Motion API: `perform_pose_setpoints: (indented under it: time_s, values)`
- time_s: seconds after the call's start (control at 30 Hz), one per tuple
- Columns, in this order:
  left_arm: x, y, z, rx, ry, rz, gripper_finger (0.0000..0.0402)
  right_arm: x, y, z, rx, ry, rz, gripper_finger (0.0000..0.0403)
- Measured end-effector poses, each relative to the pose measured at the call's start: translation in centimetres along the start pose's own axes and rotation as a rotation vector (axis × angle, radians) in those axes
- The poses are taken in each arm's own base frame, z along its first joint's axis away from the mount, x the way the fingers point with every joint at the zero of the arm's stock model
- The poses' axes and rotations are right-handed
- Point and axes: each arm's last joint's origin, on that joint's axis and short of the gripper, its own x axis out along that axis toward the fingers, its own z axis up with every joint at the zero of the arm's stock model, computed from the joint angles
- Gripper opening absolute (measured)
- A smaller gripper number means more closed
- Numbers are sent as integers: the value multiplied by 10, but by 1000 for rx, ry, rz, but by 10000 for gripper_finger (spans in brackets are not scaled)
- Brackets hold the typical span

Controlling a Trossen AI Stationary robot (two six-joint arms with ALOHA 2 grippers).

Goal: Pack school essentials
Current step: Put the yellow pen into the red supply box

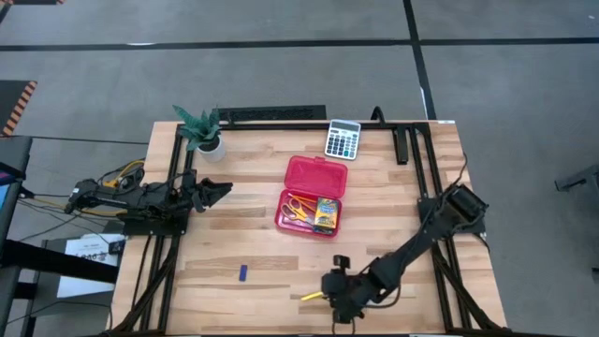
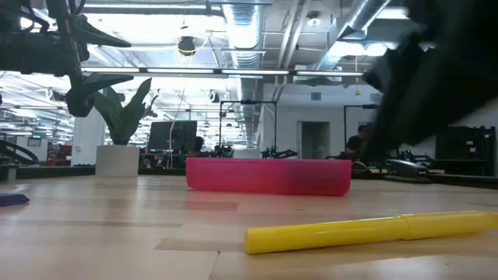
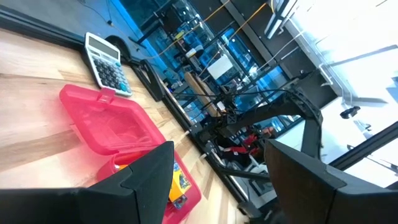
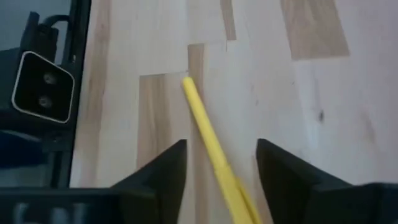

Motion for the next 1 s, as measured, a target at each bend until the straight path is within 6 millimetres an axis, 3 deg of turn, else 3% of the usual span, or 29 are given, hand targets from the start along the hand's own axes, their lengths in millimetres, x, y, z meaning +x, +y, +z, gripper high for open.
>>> perform_pose_setpoints:
  time_s: [0.17,0.63,0.83,1.0]
  values:
    - [0,0,0,-21,1,0,238,9,-9,-31,-10,1,17,240]
    - [0,1,2,-41,-62,45,238,33,-38,-96,15,-203,16,212]
    - [0,1,2,-57,-64,45,238,42,-28,-112,-22,-293,-4,181]
    - [0,2,2,-58,-75,55,238,42,-28,-115,-57,-304,-35,121]
